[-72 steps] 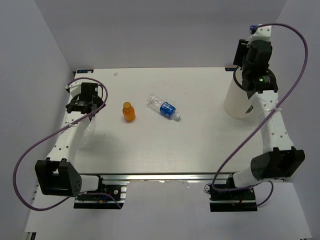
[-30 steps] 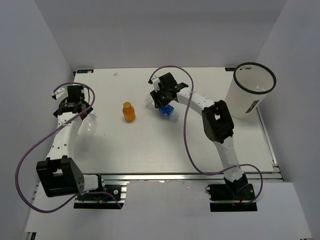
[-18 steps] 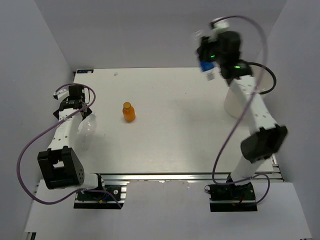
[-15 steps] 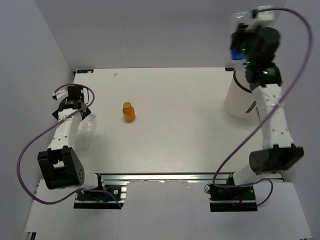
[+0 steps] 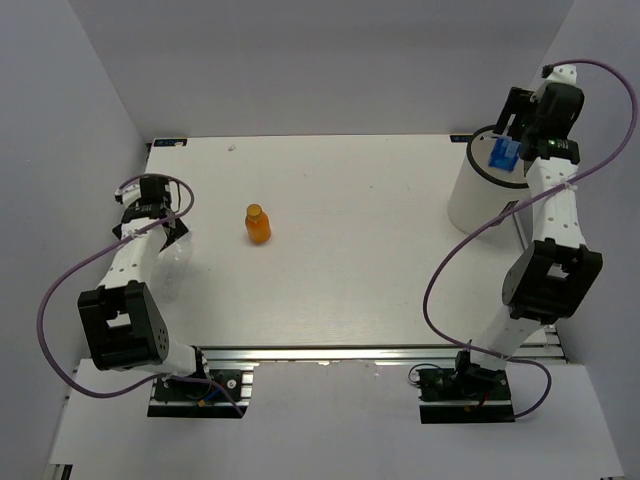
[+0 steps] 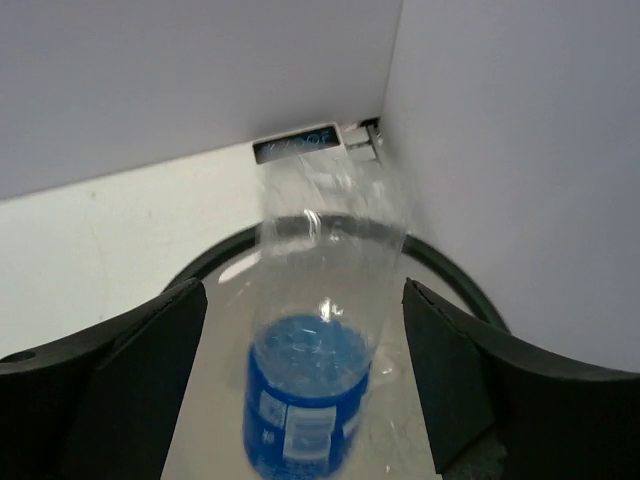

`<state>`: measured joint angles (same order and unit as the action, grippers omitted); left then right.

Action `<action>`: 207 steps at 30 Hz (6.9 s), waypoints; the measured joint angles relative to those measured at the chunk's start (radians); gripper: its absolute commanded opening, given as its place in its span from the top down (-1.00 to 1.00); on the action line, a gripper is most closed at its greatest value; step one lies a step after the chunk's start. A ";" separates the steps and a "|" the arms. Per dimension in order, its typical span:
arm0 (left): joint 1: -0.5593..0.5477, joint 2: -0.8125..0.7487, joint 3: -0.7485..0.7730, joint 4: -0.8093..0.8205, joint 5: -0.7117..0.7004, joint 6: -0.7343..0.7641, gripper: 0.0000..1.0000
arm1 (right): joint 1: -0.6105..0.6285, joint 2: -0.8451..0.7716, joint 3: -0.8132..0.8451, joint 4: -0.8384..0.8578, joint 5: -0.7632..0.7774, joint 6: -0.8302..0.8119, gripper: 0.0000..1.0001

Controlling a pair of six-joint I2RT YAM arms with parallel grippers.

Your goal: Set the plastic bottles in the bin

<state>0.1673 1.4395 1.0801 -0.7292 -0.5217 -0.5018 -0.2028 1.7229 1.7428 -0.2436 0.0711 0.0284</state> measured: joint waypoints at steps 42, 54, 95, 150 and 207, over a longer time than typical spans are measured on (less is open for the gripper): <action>-0.061 -0.287 0.185 0.254 0.916 0.334 0.75 | 0.508 -0.227 -0.118 0.033 -0.678 0.182 -0.79; -0.512 -0.203 0.172 0.441 1.229 0.313 0.79 | 0.661 -0.168 -0.214 0.397 -0.887 0.393 -0.79; -0.600 -0.100 0.272 0.192 0.294 0.218 -0.96 | 0.095 -0.112 0.245 0.032 0.237 -0.007 0.60; -0.535 0.269 0.245 0.185 0.312 0.143 -0.87 | 0.008 -0.058 -0.319 0.427 -0.126 -0.182 -0.79; -0.593 0.020 0.290 0.496 1.104 0.206 -0.96 | 0.747 -0.067 -0.210 -0.038 -0.757 -0.358 0.56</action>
<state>-0.4259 1.4593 1.3701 -0.2337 0.5819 -0.2958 0.5442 1.6562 1.5330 -0.2817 -0.6857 -0.3298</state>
